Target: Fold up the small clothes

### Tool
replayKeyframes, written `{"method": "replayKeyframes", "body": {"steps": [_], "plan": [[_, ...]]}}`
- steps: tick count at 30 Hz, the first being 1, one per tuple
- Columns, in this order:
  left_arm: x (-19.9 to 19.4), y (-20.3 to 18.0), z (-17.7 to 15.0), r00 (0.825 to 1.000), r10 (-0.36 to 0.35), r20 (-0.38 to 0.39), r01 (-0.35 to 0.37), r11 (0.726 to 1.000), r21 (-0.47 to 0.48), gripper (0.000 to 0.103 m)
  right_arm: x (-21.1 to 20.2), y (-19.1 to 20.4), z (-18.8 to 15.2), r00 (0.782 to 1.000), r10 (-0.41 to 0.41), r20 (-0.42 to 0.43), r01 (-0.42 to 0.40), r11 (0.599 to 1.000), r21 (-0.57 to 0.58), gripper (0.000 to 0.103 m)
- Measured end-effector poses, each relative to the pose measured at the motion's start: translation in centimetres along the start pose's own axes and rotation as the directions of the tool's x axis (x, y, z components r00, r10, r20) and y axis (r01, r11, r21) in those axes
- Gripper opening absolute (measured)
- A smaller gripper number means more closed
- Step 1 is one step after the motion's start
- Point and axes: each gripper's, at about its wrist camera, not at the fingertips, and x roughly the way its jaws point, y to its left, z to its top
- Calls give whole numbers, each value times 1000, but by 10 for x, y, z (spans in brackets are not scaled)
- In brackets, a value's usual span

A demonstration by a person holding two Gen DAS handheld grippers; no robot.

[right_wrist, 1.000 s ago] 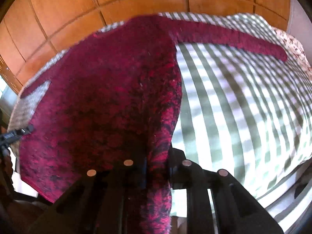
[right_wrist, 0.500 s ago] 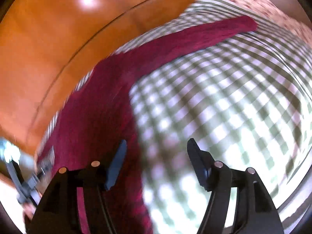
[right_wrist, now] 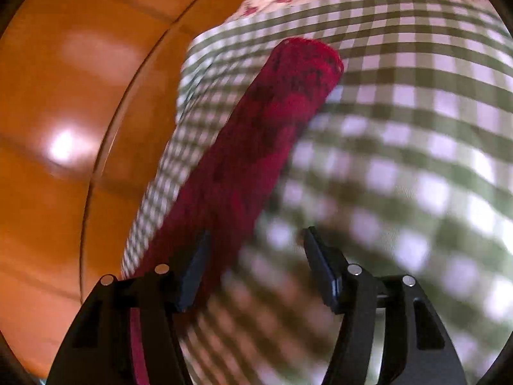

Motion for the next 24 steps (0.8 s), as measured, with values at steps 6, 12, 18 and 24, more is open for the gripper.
{"method": "replayKeyframes", "body": {"steps": [6,12,18,24], "plan": [[2,0,2,1000,-11,-4,11,1000,-3,94,26,7,27,998,-60,-1,60,998,-9,21],[4,-3,1,1000,-11,-4,11,1000,9,98,20,54,17,996,-92,9,92,962,-257,12],[4,-2,1,1000,-19,0,19,1000,6,99,19,110,-28,987,-143,70,158,846,-510,12],[3,-2,1,1000,-22,5,22,1000,2,99,24,181,-111,995,-76,71,104,670,-735,12]]}}
